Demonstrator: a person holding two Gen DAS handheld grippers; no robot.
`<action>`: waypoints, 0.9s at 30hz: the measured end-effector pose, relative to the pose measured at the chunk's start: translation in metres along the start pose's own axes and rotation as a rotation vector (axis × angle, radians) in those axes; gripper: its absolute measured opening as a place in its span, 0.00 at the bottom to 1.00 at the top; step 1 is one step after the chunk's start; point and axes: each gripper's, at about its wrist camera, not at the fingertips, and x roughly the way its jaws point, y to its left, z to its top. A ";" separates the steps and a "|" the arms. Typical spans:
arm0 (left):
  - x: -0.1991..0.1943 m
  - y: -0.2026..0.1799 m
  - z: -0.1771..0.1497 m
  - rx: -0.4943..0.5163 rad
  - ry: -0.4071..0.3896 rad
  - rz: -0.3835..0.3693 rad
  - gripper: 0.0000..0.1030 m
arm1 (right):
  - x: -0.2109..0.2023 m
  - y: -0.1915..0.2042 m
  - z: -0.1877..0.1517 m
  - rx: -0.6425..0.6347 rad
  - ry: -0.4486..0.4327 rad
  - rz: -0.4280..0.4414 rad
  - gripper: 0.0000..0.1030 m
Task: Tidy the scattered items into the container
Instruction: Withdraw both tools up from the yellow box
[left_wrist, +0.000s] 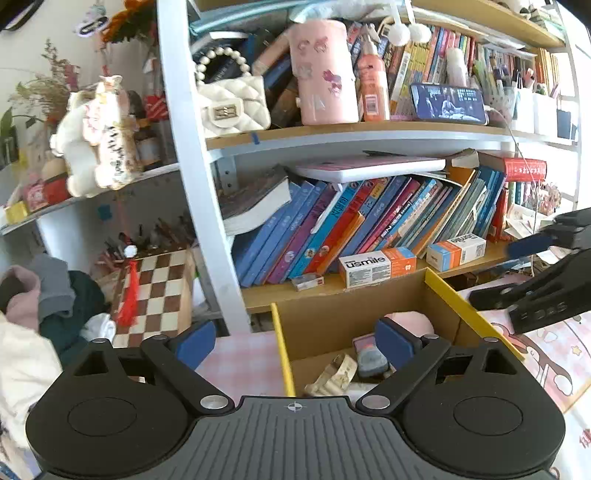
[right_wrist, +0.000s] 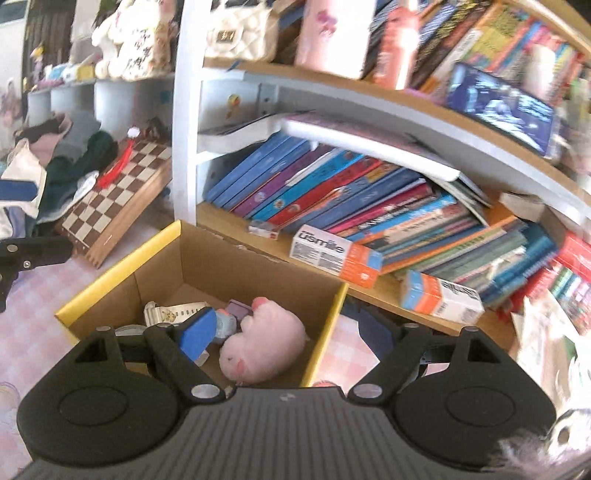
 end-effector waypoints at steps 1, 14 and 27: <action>-0.006 0.002 -0.003 -0.005 -0.002 0.002 0.93 | -0.008 0.000 -0.004 0.012 -0.006 -0.013 0.83; -0.063 0.028 -0.048 -0.069 0.025 -0.017 0.95 | -0.085 0.018 -0.058 0.114 0.004 -0.120 0.85; -0.100 0.028 -0.102 -0.126 0.087 -0.060 0.95 | -0.121 0.084 -0.116 0.146 0.077 -0.131 0.90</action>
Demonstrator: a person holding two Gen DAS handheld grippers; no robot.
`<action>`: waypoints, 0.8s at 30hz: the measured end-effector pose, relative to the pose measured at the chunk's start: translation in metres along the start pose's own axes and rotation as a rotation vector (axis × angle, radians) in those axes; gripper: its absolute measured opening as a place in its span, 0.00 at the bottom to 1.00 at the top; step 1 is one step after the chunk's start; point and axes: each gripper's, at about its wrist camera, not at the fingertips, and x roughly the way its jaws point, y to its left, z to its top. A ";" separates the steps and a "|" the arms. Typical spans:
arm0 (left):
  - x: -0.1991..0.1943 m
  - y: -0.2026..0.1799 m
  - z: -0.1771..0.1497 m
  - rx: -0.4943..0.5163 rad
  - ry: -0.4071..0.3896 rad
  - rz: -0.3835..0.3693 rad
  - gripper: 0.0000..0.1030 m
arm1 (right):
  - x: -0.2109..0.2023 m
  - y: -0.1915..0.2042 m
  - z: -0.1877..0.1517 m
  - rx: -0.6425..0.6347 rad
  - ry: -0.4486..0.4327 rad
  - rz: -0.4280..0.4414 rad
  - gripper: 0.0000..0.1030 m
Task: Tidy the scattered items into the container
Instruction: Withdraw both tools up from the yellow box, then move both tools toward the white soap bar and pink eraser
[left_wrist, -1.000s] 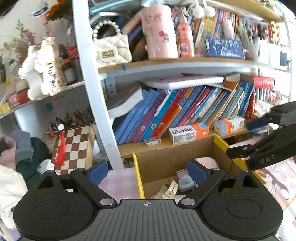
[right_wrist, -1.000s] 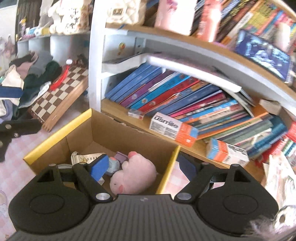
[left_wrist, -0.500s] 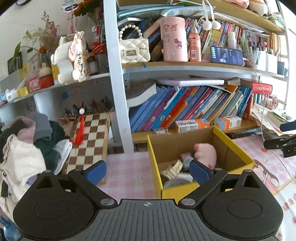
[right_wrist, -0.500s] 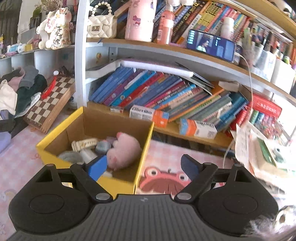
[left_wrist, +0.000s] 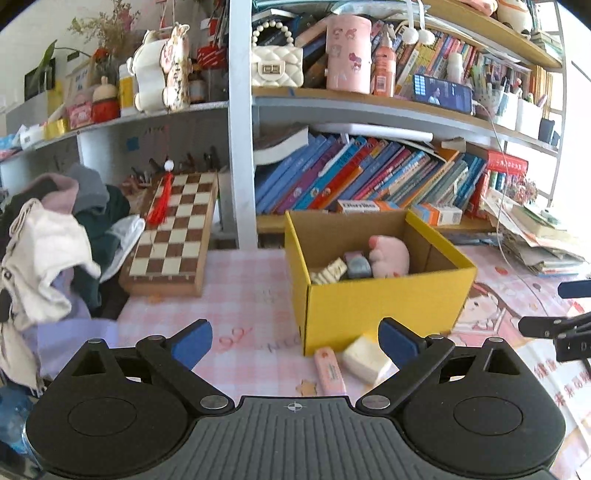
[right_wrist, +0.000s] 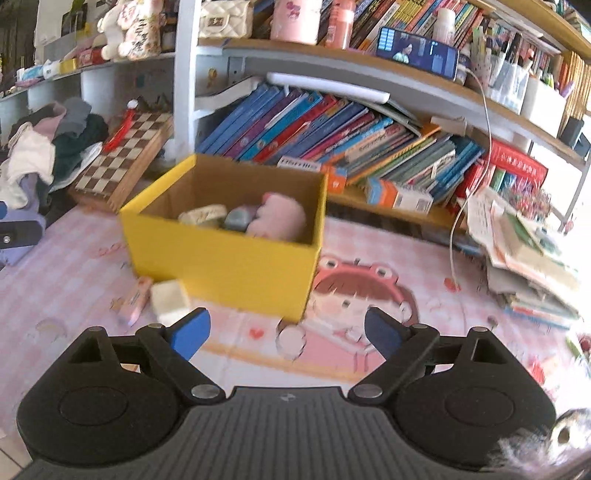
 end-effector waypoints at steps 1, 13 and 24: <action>-0.002 0.000 -0.005 0.005 0.007 -0.002 0.95 | -0.002 0.005 -0.005 0.007 0.008 0.007 0.91; 0.002 -0.010 -0.055 0.127 0.145 -0.039 0.95 | -0.003 0.066 -0.058 -0.091 0.104 0.035 0.96; -0.001 -0.028 -0.085 0.197 0.194 -0.078 0.95 | 0.001 0.086 -0.086 -0.091 0.152 0.005 0.96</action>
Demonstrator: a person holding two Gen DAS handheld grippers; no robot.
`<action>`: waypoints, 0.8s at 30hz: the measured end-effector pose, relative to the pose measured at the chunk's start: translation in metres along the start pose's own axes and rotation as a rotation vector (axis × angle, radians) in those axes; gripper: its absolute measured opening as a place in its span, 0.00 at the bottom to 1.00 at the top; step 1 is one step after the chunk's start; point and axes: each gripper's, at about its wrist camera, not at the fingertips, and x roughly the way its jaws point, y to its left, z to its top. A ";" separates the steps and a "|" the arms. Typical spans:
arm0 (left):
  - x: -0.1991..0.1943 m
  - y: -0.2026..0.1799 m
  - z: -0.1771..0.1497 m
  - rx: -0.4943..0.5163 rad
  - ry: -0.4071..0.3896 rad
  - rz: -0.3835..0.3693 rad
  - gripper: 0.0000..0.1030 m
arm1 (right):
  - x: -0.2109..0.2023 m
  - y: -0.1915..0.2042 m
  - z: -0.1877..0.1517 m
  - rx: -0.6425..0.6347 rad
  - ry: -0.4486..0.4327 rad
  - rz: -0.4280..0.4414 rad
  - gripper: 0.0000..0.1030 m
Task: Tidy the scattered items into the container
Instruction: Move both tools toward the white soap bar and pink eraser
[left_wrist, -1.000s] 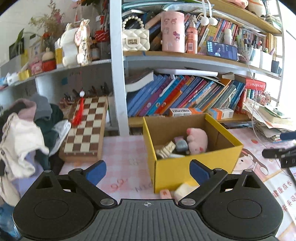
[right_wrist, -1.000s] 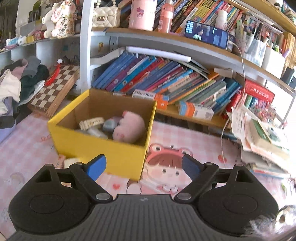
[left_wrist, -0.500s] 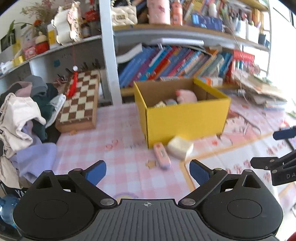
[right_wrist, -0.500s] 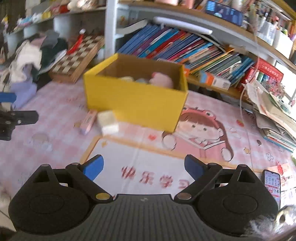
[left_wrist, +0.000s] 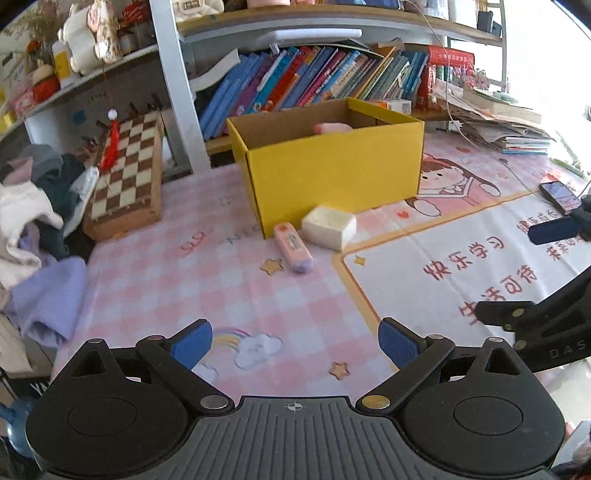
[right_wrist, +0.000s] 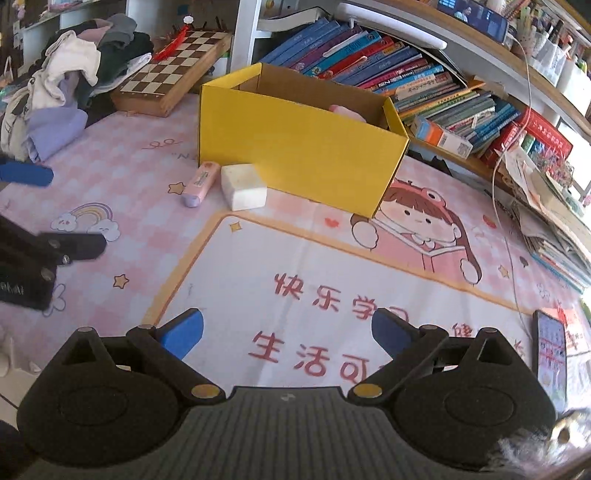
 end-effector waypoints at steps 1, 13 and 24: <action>0.000 -0.002 -0.002 -0.008 0.006 -0.008 0.95 | 0.000 0.001 -0.001 0.005 0.002 0.001 0.96; 0.004 -0.004 -0.004 -0.025 0.007 -0.027 0.95 | 0.005 0.006 0.004 -0.023 0.004 0.024 0.95; 0.016 -0.003 0.002 -0.077 0.008 -0.013 0.95 | 0.015 -0.006 0.013 -0.019 0.000 0.054 0.93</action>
